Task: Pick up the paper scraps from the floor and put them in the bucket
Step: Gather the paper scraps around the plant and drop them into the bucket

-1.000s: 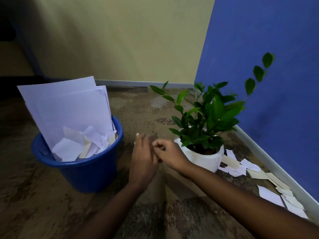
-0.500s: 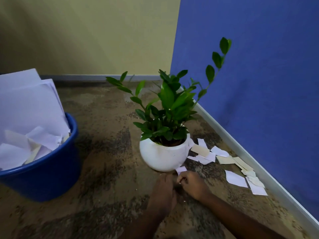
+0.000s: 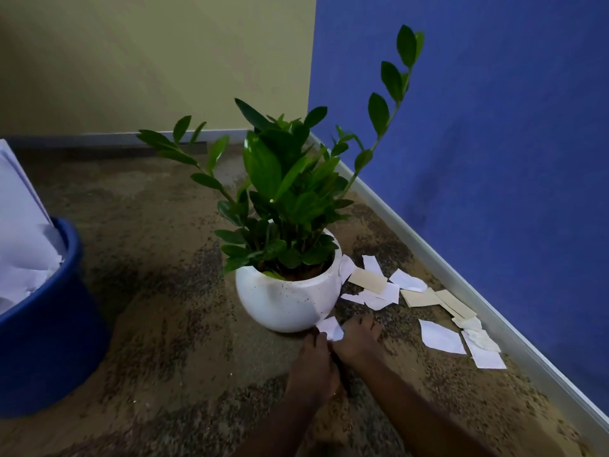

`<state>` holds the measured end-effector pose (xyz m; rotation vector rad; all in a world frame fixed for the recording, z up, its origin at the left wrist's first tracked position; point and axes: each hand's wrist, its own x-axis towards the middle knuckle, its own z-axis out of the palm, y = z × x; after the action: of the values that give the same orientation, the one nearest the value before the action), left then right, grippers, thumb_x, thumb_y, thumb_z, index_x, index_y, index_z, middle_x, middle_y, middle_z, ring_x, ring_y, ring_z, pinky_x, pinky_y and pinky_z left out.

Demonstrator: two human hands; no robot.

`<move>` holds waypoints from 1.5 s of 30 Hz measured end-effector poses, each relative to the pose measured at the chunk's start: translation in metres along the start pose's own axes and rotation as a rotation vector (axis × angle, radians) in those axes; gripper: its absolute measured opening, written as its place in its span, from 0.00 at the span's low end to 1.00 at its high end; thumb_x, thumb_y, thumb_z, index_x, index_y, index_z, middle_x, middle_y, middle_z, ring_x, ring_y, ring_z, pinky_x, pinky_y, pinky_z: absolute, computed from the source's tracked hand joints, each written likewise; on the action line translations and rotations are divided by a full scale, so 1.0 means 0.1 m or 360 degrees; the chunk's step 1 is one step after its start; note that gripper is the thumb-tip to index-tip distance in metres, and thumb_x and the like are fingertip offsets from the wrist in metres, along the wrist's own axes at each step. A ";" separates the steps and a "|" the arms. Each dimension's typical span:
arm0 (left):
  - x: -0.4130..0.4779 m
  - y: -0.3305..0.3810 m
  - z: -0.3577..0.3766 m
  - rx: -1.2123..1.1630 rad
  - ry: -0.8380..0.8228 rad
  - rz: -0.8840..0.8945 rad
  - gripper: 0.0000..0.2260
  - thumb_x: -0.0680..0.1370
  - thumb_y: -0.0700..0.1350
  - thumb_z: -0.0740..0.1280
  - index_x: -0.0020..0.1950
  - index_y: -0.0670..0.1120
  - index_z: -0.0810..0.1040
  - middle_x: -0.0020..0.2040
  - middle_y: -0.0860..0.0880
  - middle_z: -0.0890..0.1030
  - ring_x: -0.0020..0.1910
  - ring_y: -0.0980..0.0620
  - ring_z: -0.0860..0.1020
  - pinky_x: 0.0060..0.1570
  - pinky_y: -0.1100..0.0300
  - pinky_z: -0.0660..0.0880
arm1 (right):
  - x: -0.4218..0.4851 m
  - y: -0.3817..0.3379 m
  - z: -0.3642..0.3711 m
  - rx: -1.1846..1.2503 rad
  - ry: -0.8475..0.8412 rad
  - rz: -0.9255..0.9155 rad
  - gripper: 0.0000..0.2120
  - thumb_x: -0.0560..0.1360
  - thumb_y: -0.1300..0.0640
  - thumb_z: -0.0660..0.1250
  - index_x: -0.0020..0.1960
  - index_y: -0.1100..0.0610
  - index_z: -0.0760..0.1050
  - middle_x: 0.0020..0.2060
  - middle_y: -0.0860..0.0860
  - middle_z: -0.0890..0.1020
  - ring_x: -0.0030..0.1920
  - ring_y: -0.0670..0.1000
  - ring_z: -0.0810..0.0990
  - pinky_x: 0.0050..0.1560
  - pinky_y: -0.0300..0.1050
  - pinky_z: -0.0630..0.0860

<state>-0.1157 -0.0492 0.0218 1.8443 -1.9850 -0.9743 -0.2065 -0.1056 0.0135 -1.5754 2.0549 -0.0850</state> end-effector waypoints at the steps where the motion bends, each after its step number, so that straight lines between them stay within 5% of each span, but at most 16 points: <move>1: 0.01 0.00 0.01 -0.0022 -0.0007 0.0003 0.26 0.80 0.42 0.58 0.77 0.44 0.54 0.76 0.44 0.60 0.73 0.49 0.64 0.72 0.58 0.63 | 0.03 0.02 0.00 0.0070 -0.0025 -0.0023 0.30 0.75 0.44 0.63 0.69 0.61 0.65 0.72 0.60 0.59 0.73 0.61 0.56 0.70 0.48 0.61; 5: 0.09 -0.01 0.04 -0.0013 0.0015 0.0035 0.29 0.80 0.42 0.58 0.78 0.44 0.49 0.78 0.45 0.56 0.76 0.49 0.60 0.73 0.59 0.60 | 0.04 0.11 0.00 0.0135 0.0058 -0.0303 0.11 0.75 0.58 0.63 0.52 0.61 0.82 0.50 0.57 0.79 0.62 0.56 0.73 0.64 0.41 0.64; 8: 0.16 0.01 0.07 0.0034 -0.0009 0.0141 0.30 0.81 0.41 0.56 0.78 0.47 0.45 0.79 0.46 0.51 0.78 0.51 0.54 0.75 0.58 0.56 | 0.09 0.21 0.04 0.0285 0.0103 -0.0403 0.10 0.75 0.60 0.65 0.51 0.64 0.79 0.55 0.59 0.79 0.57 0.58 0.77 0.57 0.46 0.72; 11: 0.29 0.04 0.08 0.0166 -0.0085 0.0122 0.30 0.81 0.41 0.57 0.79 0.47 0.44 0.79 0.45 0.49 0.78 0.48 0.54 0.74 0.56 0.57 | 0.14 0.28 0.03 0.0393 0.0086 -0.0398 0.17 0.73 0.59 0.68 0.61 0.62 0.73 0.54 0.59 0.77 0.54 0.57 0.76 0.51 0.46 0.72; 15: 0.46 0.07 0.06 0.0337 -0.0243 0.0021 0.33 0.79 0.45 0.61 0.79 0.48 0.44 0.79 0.43 0.52 0.77 0.44 0.56 0.74 0.52 0.58 | 0.23 0.33 -0.08 0.0704 -0.0123 -0.0347 0.13 0.73 0.72 0.61 0.56 0.71 0.75 0.38 0.57 0.77 0.43 0.52 0.74 0.39 0.43 0.69; 20: 0.54 0.04 0.14 0.0368 -0.0146 0.0001 0.31 0.79 0.44 0.62 0.78 0.48 0.50 0.77 0.45 0.58 0.75 0.46 0.62 0.72 0.54 0.62 | 0.31 0.45 -0.18 0.0663 -0.0032 -0.0416 0.15 0.75 0.72 0.57 0.52 0.65 0.81 0.51 0.59 0.84 0.48 0.49 0.79 0.37 0.21 0.69; 26: 0.55 -0.06 0.30 0.0387 0.0052 0.0024 0.29 0.79 0.45 0.61 0.77 0.47 0.52 0.78 0.47 0.56 0.75 0.50 0.60 0.72 0.57 0.60 | 0.68 0.35 -0.41 0.0169 0.0494 -0.0605 0.14 0.75 0.67 0.61 0.57 0.61 0.80 0.57 0.59 0.79 0.60 0.58 0.76 0.59 0.46 0.73; 31: 0.56 -0.05 0.31 0.0391 0.0108 0.0046 0.29 0.79 0.42 0.60 0.77 0.47 0.52 0.76 0.47 0.58 0.73 0.50 0.63 0.71 0.58 0.61 | 0.98 0.06 -0.46 -0.0315 0.0269 -0.0669 0.29 0.75 0.56 0.66 0.73 0.53 0.60 0.74 0.55 0.60 0.73 0.57 0.58 0.68 0.55 0.66; 35: 0.55 0.01 0.27 0.0464 0.0402 0.0113 0.24 0.73 0.43 0.70 0.69 0.45 0.71 0.66 0.45 0.74 0.61 0.52 0.77 0.58 0.64 0.73 | 1.19 -0.16 -0.51 -0.0592 0.0006 -0.0576 0.42 0.73 0.51 0.69 0.77 0.49 0.45 0.78 0.53 0.46 0.77 0.60 0.42 0.72 0.65 0.55; 38: 0.48 0.01 0.35 0.0461 0.0215 0.0104 0.19 0.80 0.43 0.59 0.71 0.46 0.65 0.70 0.45 0.67 0.64 0.48 0.72 0.61 0.59 0.70 | 1.33 -0.27 -0.56 -0.0804 -0.0167 -0.0477 0.49 0.70 0.49 0.73 0.76 0.46 0.41 0.78 0.51 0.41 0.76 0.62 0.37 0.70 0.73 0.52; 41: 0.48 0.02 0.31 0.0496 0.0377 0.0190 0.18 0.66 0.47 0.76 0.55 0.49 0.81 0.58 0.46 0.80 0.47 0.53 0.82 0.44 0.68 0.76 | 1.45 -0.32 -0.54 -0.0895 -0.0265 -0.0372 0.51 0.68 0.50 0.75 0.76 0.43 0.41 0.77 0.51 0.37 0.75 0.64 0.34 0.67 0.77 0.50; 45: 0.48 0.01 0.36 0.0433 0.0195 0.0122 0.19 0.79 0.38 0.59 0.70 0.46 0.67 0.74 0.44 0.63 0.66 0.47 0.72 0.62 0.58 0.71 | 1.52 -0.36 -0.54 -0.0921 -0.0322 -0.0349 0.46 0.70 0.50 0.73 0.77 0.48 0.46 0.77 0.55 0.47 0.76 0.64 0.45 0.70 0.70 0.57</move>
<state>-0.1457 -0.0843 -0.0156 1.8932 -2.1819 -0.5782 -0.2251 -0.2702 0.0151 -2.0446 1.8303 0.6155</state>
